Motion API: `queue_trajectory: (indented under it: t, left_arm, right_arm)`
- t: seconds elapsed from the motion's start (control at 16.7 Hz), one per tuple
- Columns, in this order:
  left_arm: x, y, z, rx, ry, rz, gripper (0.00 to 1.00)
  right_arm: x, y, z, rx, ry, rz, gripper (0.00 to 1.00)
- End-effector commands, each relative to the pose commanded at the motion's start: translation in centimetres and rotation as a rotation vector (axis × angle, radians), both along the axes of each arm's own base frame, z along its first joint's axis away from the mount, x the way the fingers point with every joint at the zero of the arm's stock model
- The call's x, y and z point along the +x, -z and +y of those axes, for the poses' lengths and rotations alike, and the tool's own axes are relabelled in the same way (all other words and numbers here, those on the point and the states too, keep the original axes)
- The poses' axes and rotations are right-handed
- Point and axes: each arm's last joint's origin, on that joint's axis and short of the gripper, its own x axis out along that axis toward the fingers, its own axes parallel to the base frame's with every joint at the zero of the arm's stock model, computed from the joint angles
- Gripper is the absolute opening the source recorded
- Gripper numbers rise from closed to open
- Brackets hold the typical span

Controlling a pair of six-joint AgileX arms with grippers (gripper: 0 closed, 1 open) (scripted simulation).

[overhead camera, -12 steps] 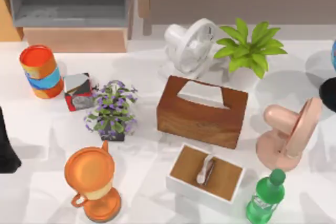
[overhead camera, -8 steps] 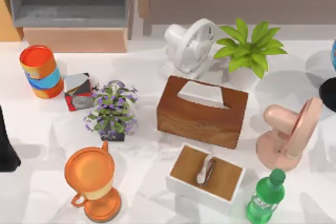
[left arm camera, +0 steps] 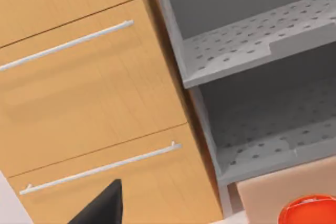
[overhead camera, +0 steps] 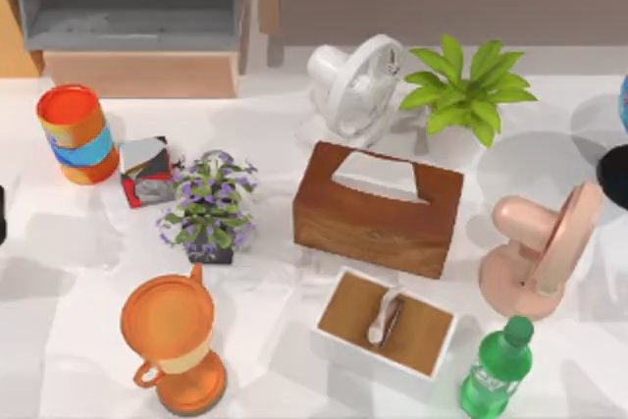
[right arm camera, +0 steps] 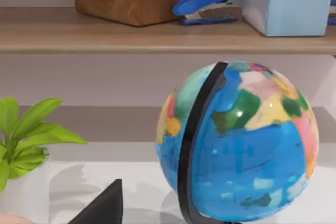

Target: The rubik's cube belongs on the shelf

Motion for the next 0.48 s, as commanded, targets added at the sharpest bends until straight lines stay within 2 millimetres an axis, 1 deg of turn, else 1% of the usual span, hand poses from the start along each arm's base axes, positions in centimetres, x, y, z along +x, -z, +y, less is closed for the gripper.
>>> queue_trajectory:
  t: [0.12, 0.24, 0.36, 0.48]
  left_arm:
    - [2.4, -1.6, 0.7, 0.122, 0.002, -0.001, 1.00]
    - [5.4, -2.7, 1.7, 0.253, 0.003, -0.002, 1.00]
    - [8.9, -3.2, 3.1, 0.390, 0.004, -0.003, 1.00]
    - [12.5, -2.8, 4.8, 0.529, 0.005, -0.005, 1.00]
  right_arm:
    - [0.0, 0.0, 0.0, 0.000, 0.000, 0.000, 1.00]
    - [0.0, 0.0, 0.0, 0.000, 0.000, 0.000, 1.00]
    - [0.0, 0.0, 0.0, 0.000, 0.000, 0.000, 1.00]
    - [0.0, 0.0, 0.0, 0.000, 0.000, 0.000, 1.00]
